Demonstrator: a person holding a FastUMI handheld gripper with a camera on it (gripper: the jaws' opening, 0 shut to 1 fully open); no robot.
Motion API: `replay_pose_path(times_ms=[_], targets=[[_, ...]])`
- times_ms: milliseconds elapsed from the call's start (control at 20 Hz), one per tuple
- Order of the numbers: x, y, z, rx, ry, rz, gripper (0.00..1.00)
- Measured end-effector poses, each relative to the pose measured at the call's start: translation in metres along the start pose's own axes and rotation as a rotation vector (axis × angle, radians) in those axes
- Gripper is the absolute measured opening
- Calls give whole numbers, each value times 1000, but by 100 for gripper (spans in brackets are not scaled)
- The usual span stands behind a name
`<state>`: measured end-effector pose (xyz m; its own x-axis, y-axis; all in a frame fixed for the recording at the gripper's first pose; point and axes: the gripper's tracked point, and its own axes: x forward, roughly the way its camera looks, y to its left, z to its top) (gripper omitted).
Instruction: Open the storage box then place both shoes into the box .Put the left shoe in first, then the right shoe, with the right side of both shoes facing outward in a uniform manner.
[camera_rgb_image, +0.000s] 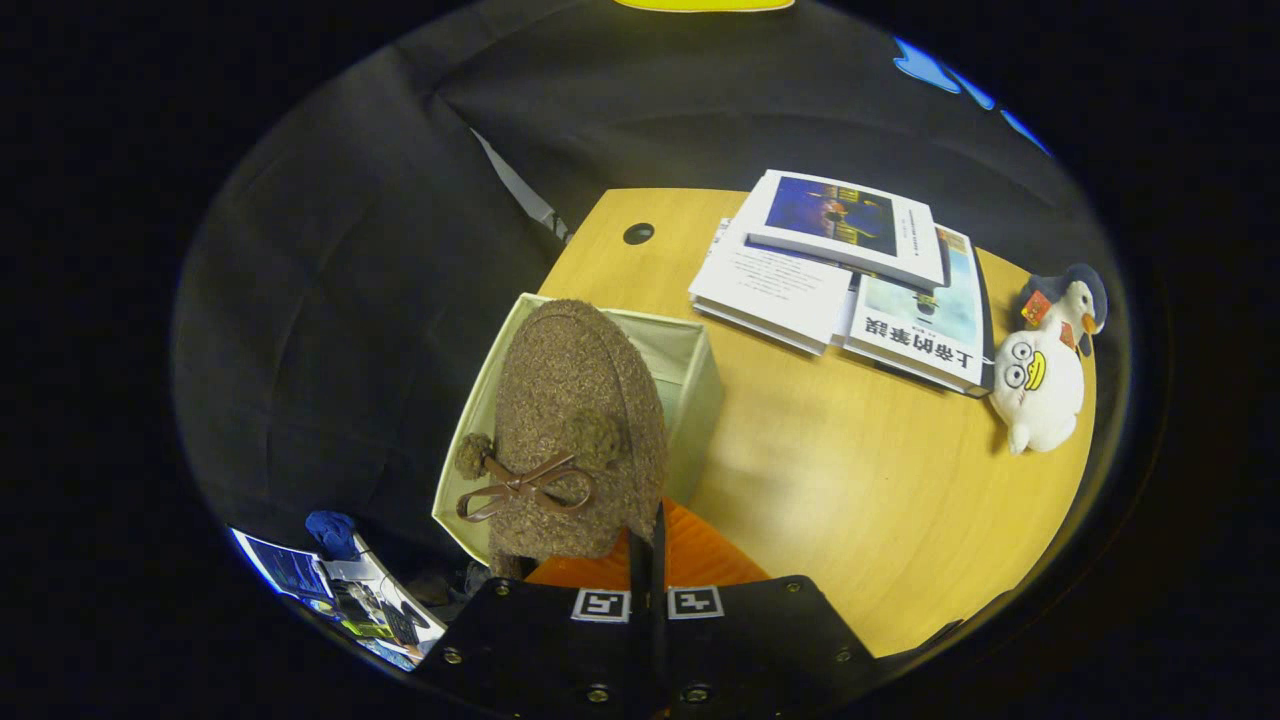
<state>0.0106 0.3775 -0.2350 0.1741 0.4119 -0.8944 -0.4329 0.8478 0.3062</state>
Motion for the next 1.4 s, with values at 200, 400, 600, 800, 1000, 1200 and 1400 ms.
replay_pose_path(times_ms=[200,400,600,800,1000,1200,1400], targets=[[14,19,8,13,8,-9,0],[30,24,10,19,22,-42,0],[43,25,10,12,37,-75,0],[55,18,12,6,20,-130,0],[56,22,15,-10,-21,-104,26],[37,10,33,-57,-125,-135,88],[6,-2,42,-67,-213,-154,93]])
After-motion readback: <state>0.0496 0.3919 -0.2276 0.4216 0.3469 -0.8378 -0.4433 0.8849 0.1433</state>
